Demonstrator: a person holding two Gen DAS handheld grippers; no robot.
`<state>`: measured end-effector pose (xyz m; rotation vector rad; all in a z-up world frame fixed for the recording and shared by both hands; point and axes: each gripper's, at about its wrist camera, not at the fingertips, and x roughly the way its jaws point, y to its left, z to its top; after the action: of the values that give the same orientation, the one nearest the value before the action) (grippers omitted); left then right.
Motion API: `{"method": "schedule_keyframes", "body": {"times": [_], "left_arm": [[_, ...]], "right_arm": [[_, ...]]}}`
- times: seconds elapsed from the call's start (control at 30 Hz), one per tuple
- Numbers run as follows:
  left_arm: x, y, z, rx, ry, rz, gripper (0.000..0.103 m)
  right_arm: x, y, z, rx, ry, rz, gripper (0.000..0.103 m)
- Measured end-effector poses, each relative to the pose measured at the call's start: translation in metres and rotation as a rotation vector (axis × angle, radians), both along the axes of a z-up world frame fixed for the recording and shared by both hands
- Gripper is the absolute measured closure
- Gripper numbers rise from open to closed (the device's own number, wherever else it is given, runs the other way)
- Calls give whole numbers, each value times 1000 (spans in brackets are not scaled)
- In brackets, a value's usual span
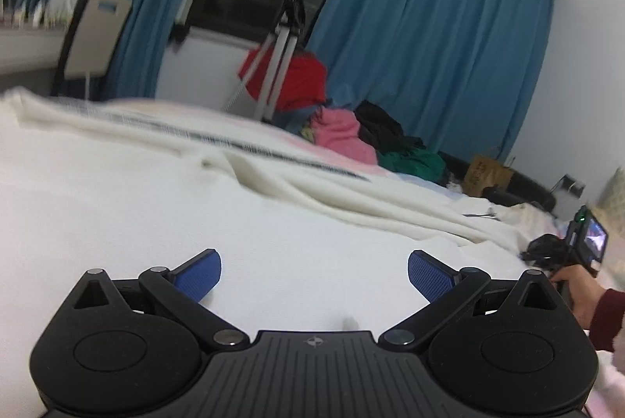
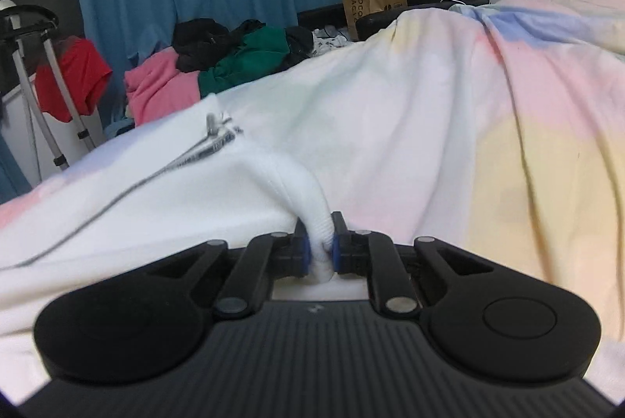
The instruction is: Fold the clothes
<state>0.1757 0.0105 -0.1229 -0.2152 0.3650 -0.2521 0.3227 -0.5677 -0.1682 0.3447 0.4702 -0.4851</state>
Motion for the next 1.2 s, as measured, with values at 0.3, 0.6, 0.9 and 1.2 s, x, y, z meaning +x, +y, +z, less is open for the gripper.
{"method": "schedule_keyframes", "body": {"times": [0.3, 0.6, 0.9, 1.2], "left_arm": [[-33, -3, 40, 79, -73, 42, 0], [-79, 7, 87, 101, -105, 63, 0], [-105, 36, 99, 18, 39, 91, 0], [-99, 182, 88, -347, 365, 307, 0]], "right_arm": [[-36, 36, 56, -42, -50, 41, 30], [-155, 143, 117, 17, -118, 232, 25], [-223, 171, 117, 93, -70, 353, 25], [-234, 83, 64, 476, -28, 5, 24]]}}
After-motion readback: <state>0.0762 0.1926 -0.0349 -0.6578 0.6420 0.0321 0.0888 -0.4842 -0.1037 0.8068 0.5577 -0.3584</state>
